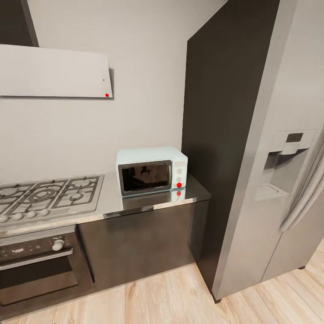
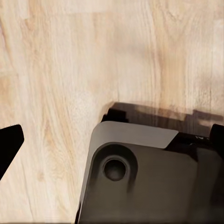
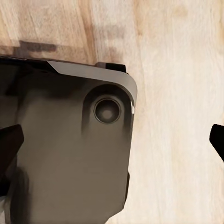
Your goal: In the kitchen, take the popcorn bag from the countertop, put it into the microwave, and heat it until the popcorn is cooked so the cooked popcorn ends up inside the bag.
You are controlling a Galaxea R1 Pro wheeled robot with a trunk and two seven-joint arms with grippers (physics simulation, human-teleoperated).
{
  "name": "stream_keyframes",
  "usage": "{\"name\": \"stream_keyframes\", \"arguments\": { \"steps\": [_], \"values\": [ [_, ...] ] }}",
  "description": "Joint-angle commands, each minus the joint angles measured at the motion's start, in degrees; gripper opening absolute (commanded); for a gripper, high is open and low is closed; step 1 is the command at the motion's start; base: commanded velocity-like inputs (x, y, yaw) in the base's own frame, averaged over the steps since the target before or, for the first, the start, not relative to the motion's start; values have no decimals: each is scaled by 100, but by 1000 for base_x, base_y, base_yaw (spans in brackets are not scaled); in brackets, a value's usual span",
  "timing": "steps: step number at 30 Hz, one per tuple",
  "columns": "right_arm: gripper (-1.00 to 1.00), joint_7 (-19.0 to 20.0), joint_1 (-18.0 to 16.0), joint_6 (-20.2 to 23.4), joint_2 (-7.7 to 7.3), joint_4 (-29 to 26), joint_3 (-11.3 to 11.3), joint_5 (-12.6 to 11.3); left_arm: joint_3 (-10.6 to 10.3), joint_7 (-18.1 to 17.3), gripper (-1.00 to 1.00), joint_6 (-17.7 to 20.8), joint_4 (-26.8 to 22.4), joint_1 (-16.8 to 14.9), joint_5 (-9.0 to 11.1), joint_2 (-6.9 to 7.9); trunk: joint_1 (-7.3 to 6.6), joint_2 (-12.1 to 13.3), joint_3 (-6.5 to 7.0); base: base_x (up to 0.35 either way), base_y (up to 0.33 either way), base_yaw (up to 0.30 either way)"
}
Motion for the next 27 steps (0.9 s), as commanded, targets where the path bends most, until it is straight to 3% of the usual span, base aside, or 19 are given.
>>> {"name": "stream_keyframes", "arguments": {
  "steps": [1,10,27],
  "values": [
    [100,-12,-6,-28,-8,14,-49,52,-49,13,100,-14,4,4,40,-17,0,-5,-7,0,0,167],
    [100,-12,-6,-28,-16,14,-51,54,-57,-64,100,-12,-2,16,25,-111,0,-5,-7,0,0,257],
    [100,-12,-6,-27,-16,14,-51,56,-32,-67,100,-10,-3,16,91,-119,0,-5,-24,0,0,270]
  ]
}}
